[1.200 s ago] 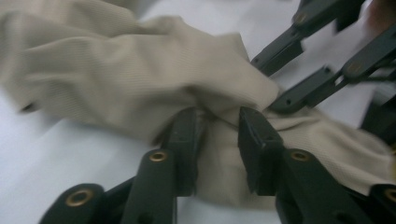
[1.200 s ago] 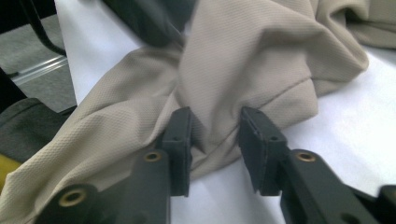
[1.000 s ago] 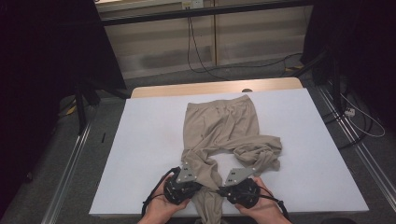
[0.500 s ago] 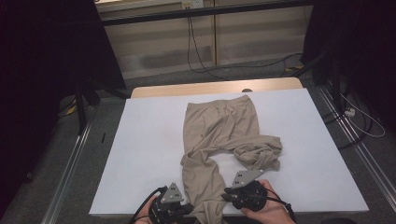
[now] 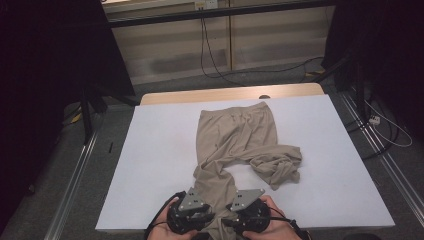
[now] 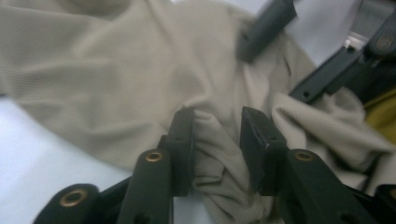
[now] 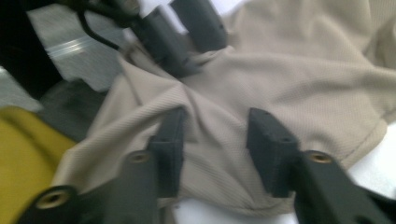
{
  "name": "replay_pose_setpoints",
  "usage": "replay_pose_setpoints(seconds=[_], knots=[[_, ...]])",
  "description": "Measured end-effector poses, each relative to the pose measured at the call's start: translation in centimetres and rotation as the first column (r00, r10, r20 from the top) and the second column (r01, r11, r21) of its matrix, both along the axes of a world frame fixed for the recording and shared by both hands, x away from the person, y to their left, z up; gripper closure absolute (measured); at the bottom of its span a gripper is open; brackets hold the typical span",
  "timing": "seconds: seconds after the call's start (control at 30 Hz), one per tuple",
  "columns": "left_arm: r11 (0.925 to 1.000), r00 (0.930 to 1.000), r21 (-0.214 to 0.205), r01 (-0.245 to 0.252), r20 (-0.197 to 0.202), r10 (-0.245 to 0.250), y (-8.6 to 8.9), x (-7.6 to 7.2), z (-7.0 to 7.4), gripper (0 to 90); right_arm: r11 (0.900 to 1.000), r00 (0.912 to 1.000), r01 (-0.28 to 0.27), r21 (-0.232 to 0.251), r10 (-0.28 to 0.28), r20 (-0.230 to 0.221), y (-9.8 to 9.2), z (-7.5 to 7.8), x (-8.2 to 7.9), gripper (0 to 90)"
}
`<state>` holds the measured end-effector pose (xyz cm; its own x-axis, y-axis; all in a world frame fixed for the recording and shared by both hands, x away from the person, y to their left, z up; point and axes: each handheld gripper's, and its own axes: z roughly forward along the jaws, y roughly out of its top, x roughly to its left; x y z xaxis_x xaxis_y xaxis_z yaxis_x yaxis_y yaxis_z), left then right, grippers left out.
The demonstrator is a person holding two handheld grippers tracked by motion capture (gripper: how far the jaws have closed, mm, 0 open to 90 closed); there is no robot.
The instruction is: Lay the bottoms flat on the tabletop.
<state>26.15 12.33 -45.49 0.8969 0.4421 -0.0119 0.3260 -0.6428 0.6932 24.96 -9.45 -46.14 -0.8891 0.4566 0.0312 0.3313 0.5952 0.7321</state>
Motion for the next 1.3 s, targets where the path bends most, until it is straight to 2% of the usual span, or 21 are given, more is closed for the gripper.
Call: replay_pose_setpoints(seconds=[0.07, 0.1, 0.13, 0.17, 0.2, 0.23, 0.3, 0.37, 0.47, 0.53, 0.6, 0.67, 0.73, 0.8, 0.9, 0.93, 1.03, 1.1, 1.2, 1.27, 1.3], knots=[[0.9999, 0.9999, 0.011, -0.007, 0.015, 0.007, -0.2, -0.3, 0.0, 64.2, 0.9999, 1.0000, 0.005, -0.013, -0.005, 0.006, -0.2, 0.1, 0.1, 54.7], [0.9997, 0.9997, 0.016, -0.019, 0.015, 0.019, -0.2, -0.4, 0.1, 69.6, 0.9999, 0.9999, 0.003, -0.016, -0.003, 0.011, -0.4, 0.0, 0.2, 56.3], [0.9992, 0.9995, 0.027, -0.029, 0.009, 0.029, -0.2, -0.5, 0.2, 77.4, 0.9999, 1.0000, 0.009, -0.009, -0.009, -0.002, -0.5, 0.0, 0.2, 62.0], [0.9989, 0.9993, 0.036, -0.031, -0.018, 0.032, -0.1, -0.4, 0.3, 87.3, 0.9999, 0.9999, 0.010, -0.013, -0.010, -0.005, -0.7, 0.1, 0.3, 73.3], [0.9989, 0.9986, 0.027, -0.039, -0.034, 0.039, 0.0, -0.4, 0.4, 88.2, 0.9997, 0.9998, 0.010, -0.020, -0.010, -0.017, -0.8, 0.2, 0.4, 84.0], [0.9990, 0.9990, 0.034, -0.028, -0.033, 0.029, 0.0, -0.4, 0.4, 88.7, 0.9997, 0.9995, 0.006, -0.022, -0.007, -0.032, -1.0, 0.3, 0.4, 87.5], [0.9998, 0.9978, 0.022, -0.004, -0.066, 0.006, 0.1, -0.7, 0.5, 89.2, 0.9999, 0.9990, 0.005, -0.015, -0.006, -0.044, -1.4, 0.3, 0.4, 88.7], [0.9999, 0.9973, 0.008, 0.009, -0.073, -0.008, 0.1, -1.1, 0.4, 89.2, 0.9998, 0.9989, -0.004, -0.017, 0.003, -0.048, -1.6, 0.3, 0.0, 89.1], [0.9996, 0.9923, -0.023, 0.015, -0.122, -0.018, 0.2, -1.6, 0.4, 89.2, 0.9997, 0.9972, -0.024, -0.006, 0.024, -0.071, -1.9, 0.4, -0.7, 89.2], [0.9994, 0.9902, -0.019, 0.027, -0.136, -0.030, 0.4, -2.0, 0.6, 89.2, 0.9992, 0.9960, -0.038, -0.012, 0.037, -0.082, -1.9, 0.5, -1.2, 89.1], [0.9987, 0.9862, -0.037, 0.035, -0.161, -0.041, 0.7, -2.6, 0.8, 89.2, 0.9985, 0.9941, -0.054, -0.012, 0.052, -0.095, -1.8, 0.5, -1.8, 89.0], [0.9985, 0.9878, -0.047, 0.026, -0.152, -0.033, 1.0, -2.9, 0.9, 88.9, 0.9963, 0.9916, -0.085, -0.016, 0.083, -0.100, -1.6, 0.6, -2.2, 87.5], [0.9970, 0.9864, -0.076, 0.013, -0.162, -0.025, 1.4, -2.5, 1.1, 87.4, 0.9949, 0.9896, -0.101, -0.003, 0.100, -0.104, -1.5, 0.7, -2.3, 79.2], [0.9948, 0.9874, -0.101, -0.008, -0.158, -0.008, 1.7, -2.0, 1.3, 83.4, 0.9968, 0.9919, -0.079, 0.016, 0.080, -0.099, -1.8, 1.1, -2.2, 69.6], [0.9914, 0.9899, -0.125, -0.038, -0.140, 0.020, 2.3, -1.2, 1.4, 77.8, 0.9981, 0.9971, -0.024, 0.057, 0.028, -0.071, -2.9, 1.5, -1.2, 62.6], [0.9907, 0.9903, -0.127, -0.049, -0.135, 0.032, 2.5, -1.0, 1.4, 76.1, 0.9973, 0.9979, -0.006, 0.073, 0.011, -0.065, -3.2, 1.7, -0.7, 62.9], [0.9896, 0.9925, -0.122, -0.077, -0.104, 0.064, 2.8, -0.5, 1.4, 72.5, 0.9945, 0.9967, 0.069, 0.079, -0.066, -0.047, -3.9, 1.8, 0.9, 65.6], [0.9895, 0.9931, -0.114, -0.089, -0.087, 0.079, 3.0, -0.2, 1.4, 69.8, 0.9931, 0.9949, 0.092, 0.072, -0.089, -0.046, -3.8, 1.4, 1.9, 63.6], [0.9892, 0.9929, -0.108, -0.100, -0.075, 0.092, 3.1, -0.1, 1.4, 68.3, 0.9959, 0.9959, 0.083, 0.035, -0.082, -0.038, -2.9, 0.7, 2.6, 61.1], [0.9895, 0.9931, -0.100, -0.104, -0.064, 0.098, 3.1, -0.1, 1.4, 66.9, 0.9969, 0.9963, 0.079, -0.010, -0.079, -0.034, -2.3, 0.1, 2.5, 68.3], [0.9891, 0.9932, -0.101, -0.108, -0.055, 0.103, 3.1, -0.1, 1.3, 66.9, 0.9964, 0.9964, 0.083, -0.017, -0.084, -0.016, -2.2, 0.1, 2.2, 76.8]])
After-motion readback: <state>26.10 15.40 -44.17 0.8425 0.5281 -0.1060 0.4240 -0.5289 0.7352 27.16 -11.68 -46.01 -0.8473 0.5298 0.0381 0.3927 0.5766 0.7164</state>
